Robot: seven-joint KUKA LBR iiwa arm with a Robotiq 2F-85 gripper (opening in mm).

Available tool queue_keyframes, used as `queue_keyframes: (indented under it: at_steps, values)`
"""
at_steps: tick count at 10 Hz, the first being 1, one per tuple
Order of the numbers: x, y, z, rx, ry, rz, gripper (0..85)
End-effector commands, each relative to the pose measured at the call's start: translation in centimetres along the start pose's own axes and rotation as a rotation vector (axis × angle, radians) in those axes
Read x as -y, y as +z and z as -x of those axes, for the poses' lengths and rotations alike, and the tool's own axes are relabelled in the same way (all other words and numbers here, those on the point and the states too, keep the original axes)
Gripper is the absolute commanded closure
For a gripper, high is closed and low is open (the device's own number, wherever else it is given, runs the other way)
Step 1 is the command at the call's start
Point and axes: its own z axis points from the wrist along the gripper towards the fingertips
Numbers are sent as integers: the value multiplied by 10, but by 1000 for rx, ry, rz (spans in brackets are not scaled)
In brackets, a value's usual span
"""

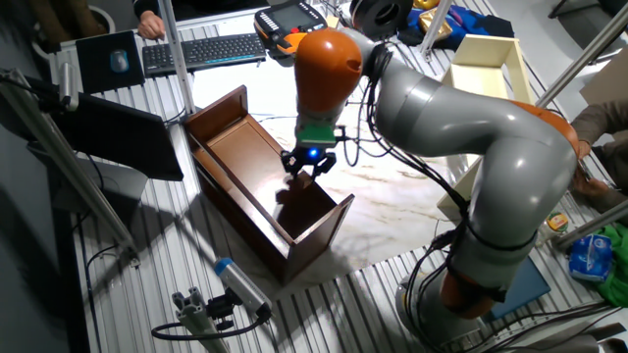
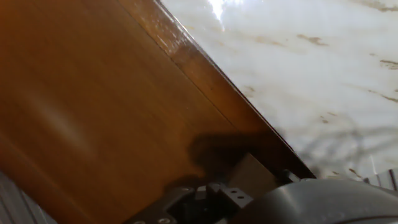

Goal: Put the object on the shelf

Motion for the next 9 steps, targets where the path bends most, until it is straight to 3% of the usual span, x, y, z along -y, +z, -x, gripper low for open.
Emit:
queue_keyframes:
  at_steps: [1, 3, 5, 6, 7, 8, 9]
  values:
    - [-1, 1, 2, 9, 13, -1, 850]
    - [-1, 2, 3, 6, 29, 12, 850]
    - [-2, 2, 2, -11, 52, 25, 510]
    - [-2, 2, 2, -13, 81, 56, 340]
    - [-2, 2, 2, -7, 87, 53, 340]
    - [-2, 2, 2, -6, 90, 54, 170]
    - [-2, 1, 3, -11, 80, 50, 170]
